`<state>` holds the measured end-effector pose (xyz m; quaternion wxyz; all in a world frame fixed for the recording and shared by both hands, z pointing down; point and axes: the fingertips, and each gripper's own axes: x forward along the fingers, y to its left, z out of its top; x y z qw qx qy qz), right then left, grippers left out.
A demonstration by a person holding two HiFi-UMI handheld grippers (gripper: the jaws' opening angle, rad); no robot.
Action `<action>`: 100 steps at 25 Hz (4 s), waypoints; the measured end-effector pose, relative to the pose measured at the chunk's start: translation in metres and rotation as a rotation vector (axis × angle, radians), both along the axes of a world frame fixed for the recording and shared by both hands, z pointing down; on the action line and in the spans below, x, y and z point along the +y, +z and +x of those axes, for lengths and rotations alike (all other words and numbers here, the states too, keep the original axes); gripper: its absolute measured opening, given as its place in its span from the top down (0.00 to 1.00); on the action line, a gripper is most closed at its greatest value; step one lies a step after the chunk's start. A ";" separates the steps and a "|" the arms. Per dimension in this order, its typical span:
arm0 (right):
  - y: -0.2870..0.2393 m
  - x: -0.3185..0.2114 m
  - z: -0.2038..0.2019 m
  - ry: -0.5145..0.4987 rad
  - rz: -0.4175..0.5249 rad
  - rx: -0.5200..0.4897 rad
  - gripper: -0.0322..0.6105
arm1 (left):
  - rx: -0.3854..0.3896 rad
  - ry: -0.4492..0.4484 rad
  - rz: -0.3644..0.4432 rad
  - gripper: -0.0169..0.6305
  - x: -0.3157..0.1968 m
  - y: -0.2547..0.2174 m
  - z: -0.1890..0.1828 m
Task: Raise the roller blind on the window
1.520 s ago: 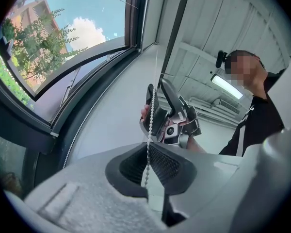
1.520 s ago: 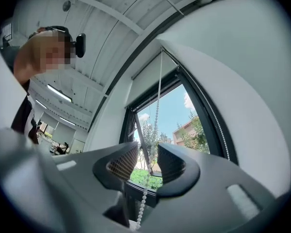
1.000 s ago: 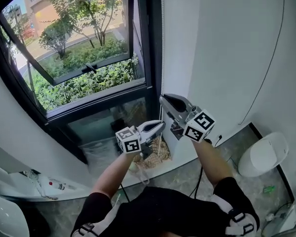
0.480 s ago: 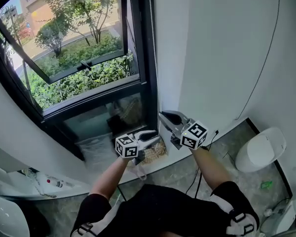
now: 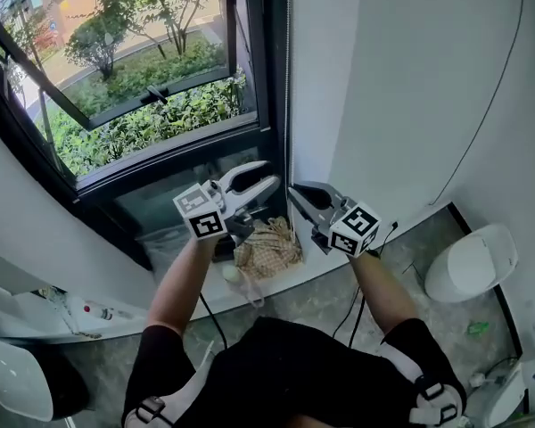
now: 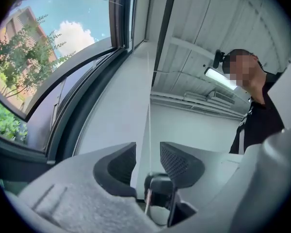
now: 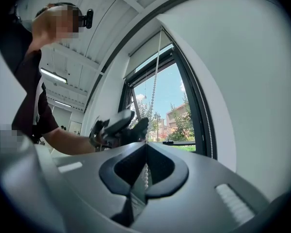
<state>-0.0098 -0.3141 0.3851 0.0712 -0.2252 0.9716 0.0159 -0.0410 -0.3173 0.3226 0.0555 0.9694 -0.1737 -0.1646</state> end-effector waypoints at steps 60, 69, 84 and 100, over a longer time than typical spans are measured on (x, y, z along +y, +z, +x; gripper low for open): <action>-0.146 -0.020 -0.017 0.039 0.192 -0.178 0.94 | -0.163 0.020 -0.087 0.95 -0.003 0.107 0.033; -0.039 -0.009 -0.002 0.037 0.057 -0.030 0.93 | -0.314 0.015 -0.288 0.95 0.013 0.212 0.047; -0.028 0.012 0.040 0.136 0.020 -0.017 0.74 | -0.304 -0.218 -0.197 0.74 0.045 0.179 0.034; 0.040 0.087 0.075 0.261 -0.087 0.003 0.73 | -0.202 -0.411 -0.188 0.74 0.130 0.168 -0.038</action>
